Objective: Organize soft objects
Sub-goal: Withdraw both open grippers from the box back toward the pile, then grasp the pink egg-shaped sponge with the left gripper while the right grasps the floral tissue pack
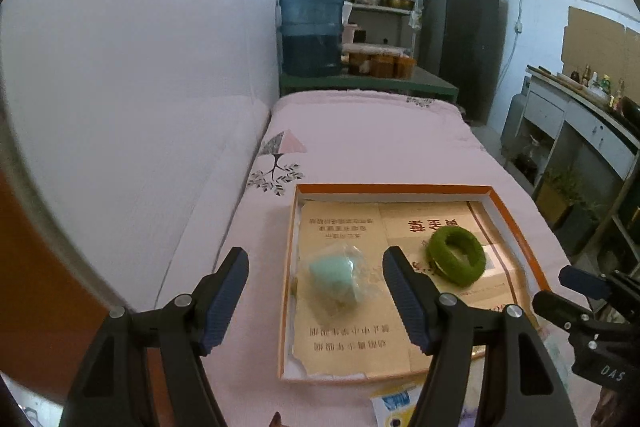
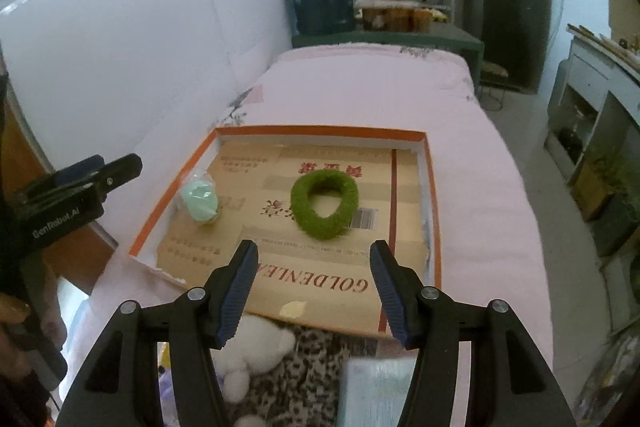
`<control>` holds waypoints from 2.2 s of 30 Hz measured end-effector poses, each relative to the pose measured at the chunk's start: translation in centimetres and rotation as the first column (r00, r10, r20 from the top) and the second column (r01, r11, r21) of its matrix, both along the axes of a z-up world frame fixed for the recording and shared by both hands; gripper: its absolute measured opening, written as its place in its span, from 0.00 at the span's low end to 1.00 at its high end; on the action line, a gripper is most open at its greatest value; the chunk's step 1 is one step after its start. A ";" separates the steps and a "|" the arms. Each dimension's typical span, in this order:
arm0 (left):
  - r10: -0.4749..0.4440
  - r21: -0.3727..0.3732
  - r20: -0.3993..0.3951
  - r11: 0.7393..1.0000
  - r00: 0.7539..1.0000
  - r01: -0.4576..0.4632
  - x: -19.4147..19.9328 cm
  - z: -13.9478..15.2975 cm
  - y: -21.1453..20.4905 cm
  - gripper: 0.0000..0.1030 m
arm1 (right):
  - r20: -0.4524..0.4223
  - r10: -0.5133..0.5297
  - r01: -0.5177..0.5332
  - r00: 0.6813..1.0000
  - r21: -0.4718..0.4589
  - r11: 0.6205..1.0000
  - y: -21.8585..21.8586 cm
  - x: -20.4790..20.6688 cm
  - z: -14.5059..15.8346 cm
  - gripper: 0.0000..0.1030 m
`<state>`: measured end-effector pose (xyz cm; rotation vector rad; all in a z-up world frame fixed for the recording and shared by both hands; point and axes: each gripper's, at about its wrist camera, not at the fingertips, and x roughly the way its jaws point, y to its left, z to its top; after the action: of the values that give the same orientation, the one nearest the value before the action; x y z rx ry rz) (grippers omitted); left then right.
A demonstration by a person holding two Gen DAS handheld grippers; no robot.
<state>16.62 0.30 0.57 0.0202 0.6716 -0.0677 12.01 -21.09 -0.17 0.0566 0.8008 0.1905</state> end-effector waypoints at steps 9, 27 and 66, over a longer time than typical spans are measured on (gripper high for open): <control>-0.001 0.030 0.096 1.000 0.995 -0.001 -4.7 1.6 -0.6 0.67 | 0.058 -0.041 0.041 0.997 0.013 0.999 -0.9 -4.9 1.8 0.59; -0.083 0.000 0.108 0.997 0.991 0.083 -13.3 3.2 -1.2 0.67 | 0.086 -0.021 0.019 0.996 0.024 1.000 -0.2 -13.8 2.7 0.73; -0.166 -0.128 0.048 0.977 0.985 0.171 -20.4 -2.5 0.6 0.67 | -0.118 0.189 -0.187 0.975 0.027 0.982 4.7 -20.6 -6.6 0.77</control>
<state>-3.75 0.88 -1.92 -0.0488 0.6260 -0.2740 -8.63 -16.37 -6.75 0.0073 0.9249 0.3757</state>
